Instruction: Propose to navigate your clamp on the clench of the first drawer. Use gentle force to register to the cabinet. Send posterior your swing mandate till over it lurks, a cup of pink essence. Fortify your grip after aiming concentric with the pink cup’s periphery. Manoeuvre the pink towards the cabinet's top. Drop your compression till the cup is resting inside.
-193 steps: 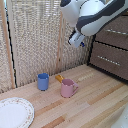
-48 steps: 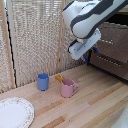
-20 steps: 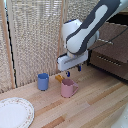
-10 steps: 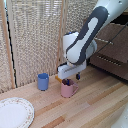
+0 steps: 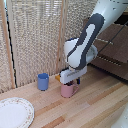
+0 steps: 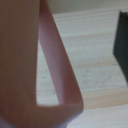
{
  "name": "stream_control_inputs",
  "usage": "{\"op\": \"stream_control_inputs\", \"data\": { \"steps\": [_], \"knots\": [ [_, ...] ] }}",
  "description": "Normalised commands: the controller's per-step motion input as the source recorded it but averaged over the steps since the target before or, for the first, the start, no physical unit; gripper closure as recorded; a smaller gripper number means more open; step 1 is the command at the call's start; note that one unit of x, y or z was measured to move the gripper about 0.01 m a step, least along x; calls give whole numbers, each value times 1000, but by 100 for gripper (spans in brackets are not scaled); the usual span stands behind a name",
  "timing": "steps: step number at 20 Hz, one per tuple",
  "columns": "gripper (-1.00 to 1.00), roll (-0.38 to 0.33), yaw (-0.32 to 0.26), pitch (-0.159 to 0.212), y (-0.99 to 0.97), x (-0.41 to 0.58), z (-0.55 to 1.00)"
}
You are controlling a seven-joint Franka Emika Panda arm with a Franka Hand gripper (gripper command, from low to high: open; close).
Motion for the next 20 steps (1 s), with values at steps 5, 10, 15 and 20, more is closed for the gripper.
{"op": "stream_control_inputs", "data": {
  "steps": [5, 10, 15, 20],
  "knots": [
    [100, 50, 1, -77, -118, 45, -110],
    [100, 14, 57, -46, -4, -119, -139],
    [100, 74, -12, -53, -20, -110, 317],
    [100, 124, -81, 0, -107, 22, 832]
  ]
}}
